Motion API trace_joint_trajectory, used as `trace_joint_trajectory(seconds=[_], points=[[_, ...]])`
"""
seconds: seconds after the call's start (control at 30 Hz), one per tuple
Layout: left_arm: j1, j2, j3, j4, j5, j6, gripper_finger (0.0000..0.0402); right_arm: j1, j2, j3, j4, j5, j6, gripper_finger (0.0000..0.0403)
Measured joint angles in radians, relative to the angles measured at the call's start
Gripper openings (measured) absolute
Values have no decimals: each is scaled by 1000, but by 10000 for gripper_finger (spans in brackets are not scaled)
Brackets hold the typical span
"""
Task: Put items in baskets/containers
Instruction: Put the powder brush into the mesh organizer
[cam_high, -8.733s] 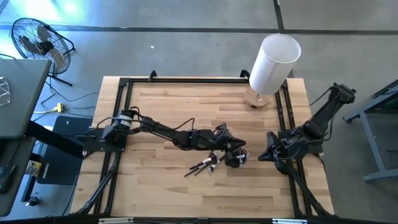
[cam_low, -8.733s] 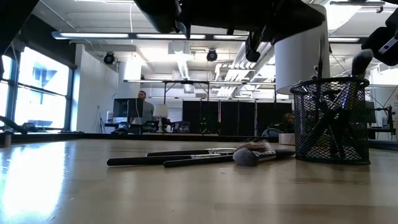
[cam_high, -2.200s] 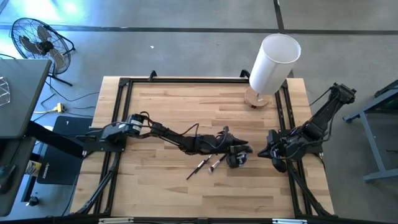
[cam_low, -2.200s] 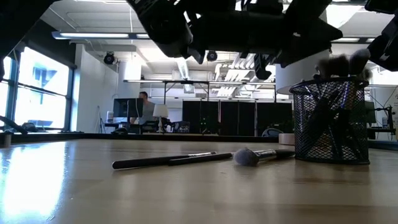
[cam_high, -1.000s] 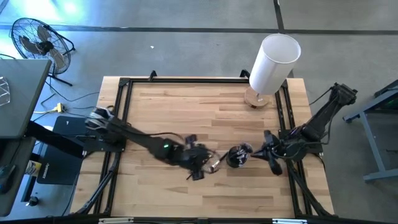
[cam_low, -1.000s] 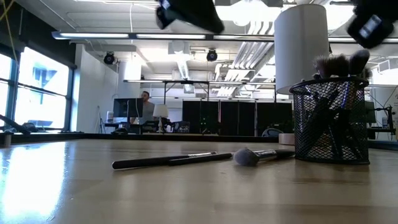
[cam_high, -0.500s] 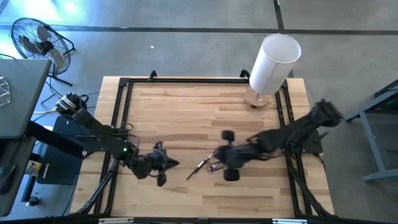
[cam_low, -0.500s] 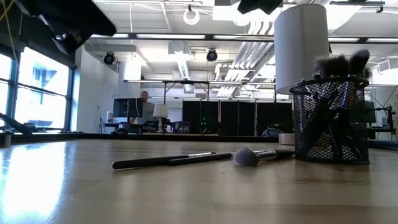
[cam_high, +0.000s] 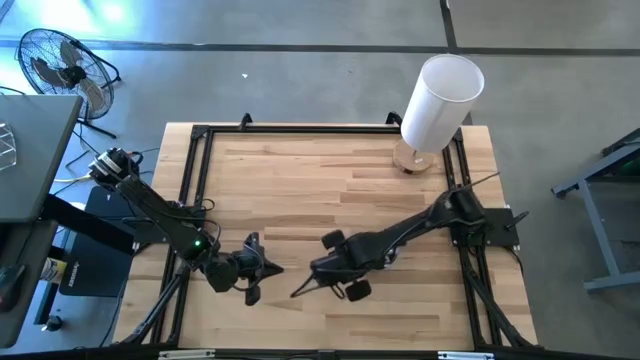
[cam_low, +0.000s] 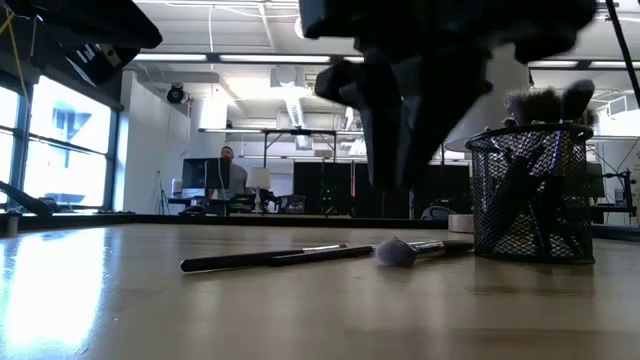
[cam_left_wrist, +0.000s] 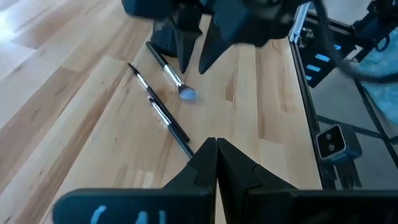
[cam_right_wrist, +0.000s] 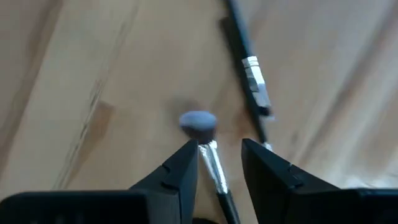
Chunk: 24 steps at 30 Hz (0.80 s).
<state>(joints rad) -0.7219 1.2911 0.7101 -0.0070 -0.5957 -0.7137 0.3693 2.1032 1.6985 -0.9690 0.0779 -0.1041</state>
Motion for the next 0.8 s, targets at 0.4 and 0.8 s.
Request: trace_joint_trajectory(seconds=[0.4,0.8], points=[[0,0,0,-26,32,3,0,-8,45,-147,214,-13,-27,118],[2,0,0,-49,36,6,0,-15,9,-183,287,18,65,17]])
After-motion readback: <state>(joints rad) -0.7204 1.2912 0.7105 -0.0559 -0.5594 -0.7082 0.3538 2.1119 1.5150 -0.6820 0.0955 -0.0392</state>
